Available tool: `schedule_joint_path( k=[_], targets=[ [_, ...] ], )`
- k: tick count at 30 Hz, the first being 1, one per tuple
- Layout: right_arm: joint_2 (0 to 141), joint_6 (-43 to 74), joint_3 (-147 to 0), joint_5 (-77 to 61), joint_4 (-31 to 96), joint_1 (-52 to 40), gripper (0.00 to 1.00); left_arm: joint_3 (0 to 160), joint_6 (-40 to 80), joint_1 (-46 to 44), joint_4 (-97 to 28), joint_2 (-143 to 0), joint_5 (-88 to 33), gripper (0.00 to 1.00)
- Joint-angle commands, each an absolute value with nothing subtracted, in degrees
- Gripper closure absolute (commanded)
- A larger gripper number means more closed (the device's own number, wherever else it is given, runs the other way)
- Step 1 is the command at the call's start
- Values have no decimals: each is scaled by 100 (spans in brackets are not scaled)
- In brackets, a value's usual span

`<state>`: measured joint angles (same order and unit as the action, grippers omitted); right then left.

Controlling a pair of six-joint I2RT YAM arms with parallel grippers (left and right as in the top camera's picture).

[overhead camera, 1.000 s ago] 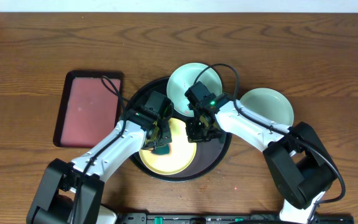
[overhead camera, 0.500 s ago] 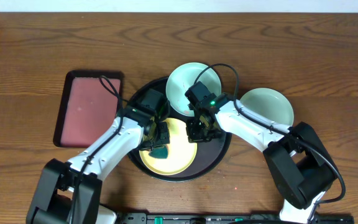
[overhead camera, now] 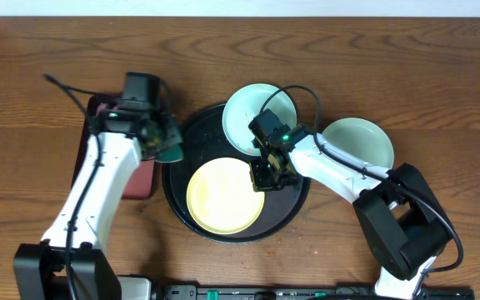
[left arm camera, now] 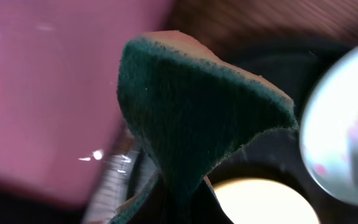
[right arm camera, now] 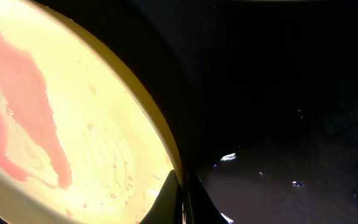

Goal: Clean dirty plates on tray and stack at the side
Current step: 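Move the sponge back over the basin with the left gripper, then lift the yellow plate with the right gripper and stack it on the mint plate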

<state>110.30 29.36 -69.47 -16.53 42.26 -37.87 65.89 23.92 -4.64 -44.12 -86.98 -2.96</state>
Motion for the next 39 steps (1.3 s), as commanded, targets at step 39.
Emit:
schedule_joint_path(
  k=[39],
  targets=[
    [8685, 2305, -7234, 4014, 5009, -5288, 99, 6493, 2014, 668, -4560, -8650, 71, 92]
  ],
)
